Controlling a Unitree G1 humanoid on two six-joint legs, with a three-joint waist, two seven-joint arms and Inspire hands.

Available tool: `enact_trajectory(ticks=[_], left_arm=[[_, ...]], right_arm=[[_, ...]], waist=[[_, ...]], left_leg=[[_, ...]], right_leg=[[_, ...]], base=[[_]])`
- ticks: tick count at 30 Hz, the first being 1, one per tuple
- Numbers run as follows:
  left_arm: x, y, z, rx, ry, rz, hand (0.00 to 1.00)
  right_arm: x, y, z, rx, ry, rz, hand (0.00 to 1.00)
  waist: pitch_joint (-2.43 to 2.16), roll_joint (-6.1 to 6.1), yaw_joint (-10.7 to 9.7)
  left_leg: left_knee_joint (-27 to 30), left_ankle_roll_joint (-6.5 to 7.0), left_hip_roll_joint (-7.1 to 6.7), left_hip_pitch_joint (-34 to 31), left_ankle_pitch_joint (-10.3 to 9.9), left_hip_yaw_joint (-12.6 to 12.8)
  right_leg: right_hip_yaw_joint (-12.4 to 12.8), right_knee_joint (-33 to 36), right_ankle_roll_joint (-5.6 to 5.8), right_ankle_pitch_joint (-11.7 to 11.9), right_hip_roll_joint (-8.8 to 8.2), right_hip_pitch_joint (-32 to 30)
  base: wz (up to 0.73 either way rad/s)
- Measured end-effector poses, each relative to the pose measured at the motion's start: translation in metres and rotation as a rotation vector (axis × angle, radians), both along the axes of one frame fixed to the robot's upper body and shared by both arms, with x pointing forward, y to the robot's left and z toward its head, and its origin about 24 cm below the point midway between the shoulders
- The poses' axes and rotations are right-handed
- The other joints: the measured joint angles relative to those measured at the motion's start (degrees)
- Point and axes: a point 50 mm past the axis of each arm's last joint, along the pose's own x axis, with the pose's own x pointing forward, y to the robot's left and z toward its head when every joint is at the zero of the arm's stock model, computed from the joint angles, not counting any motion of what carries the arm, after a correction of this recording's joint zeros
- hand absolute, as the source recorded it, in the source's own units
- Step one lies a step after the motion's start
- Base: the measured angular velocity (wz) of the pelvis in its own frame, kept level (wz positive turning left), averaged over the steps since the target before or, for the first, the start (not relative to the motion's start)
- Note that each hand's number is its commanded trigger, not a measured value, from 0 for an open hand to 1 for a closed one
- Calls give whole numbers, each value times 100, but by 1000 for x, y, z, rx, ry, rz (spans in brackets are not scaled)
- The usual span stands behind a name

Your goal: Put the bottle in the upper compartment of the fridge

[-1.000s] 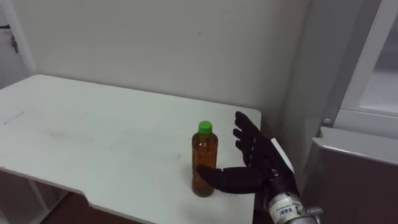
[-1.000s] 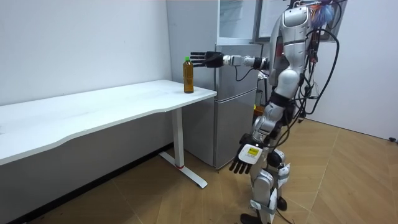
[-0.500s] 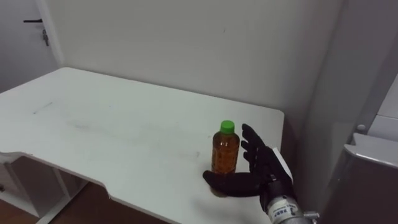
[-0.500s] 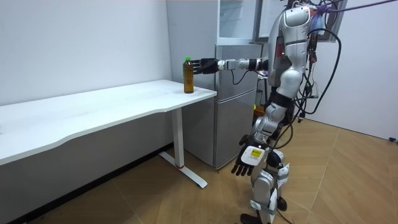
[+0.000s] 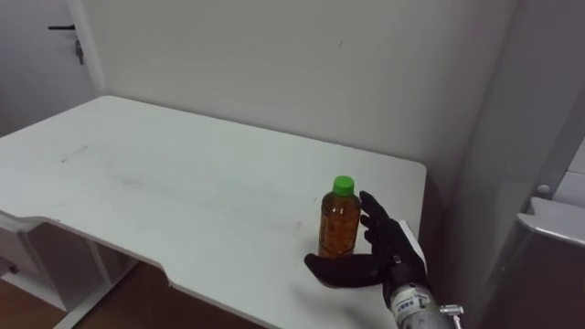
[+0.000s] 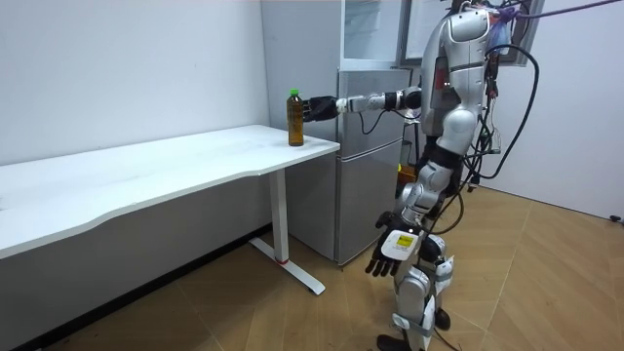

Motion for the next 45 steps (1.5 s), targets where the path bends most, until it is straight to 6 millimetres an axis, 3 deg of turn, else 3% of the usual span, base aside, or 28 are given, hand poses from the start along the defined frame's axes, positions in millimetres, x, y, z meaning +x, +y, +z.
enact_trajectory(ticks=[6,14,18,32,45], left_arm=[[3,-2,0,-10,-1,-1,0],[4,-2,1,-13,-10,1,0],[5,-2,3,-8,-28,2,0],[2,0,5,-6,-37,43,0],[4,0,7,-9,-54,41,0]], right_arm=[[6,-2,0,-10,12,-14,0],[7,-5,-5,89,59,-69,0],[7,-8,-9,125,84,-102,0],[13,-30,0,182,67,-229,0],[17,-40,-8,193,117,-289,0]], waist=[[-8,-13,161],[-5,-19,188],[-5,-49,188],[-20,-99,260],[-12,-126,274]], left_leg=[[6,1,-4,4,1,-23],[7,14,-27,-57,14,-133],[20,40,-80,-170,36,-173],[75,63,-125,-367,59,-234],[184,60,-139,-542,70,-309]], right_leg=[[-25,1,0,0,-6,17],[-289,6,2,-1,-36,18],[-412,10,56,-34,-95,-44],[-424,18,58,-36,-123,-189],[-536,26,58,-36,-130,-276]], base=[[3],[8],[10],[2],[3]])
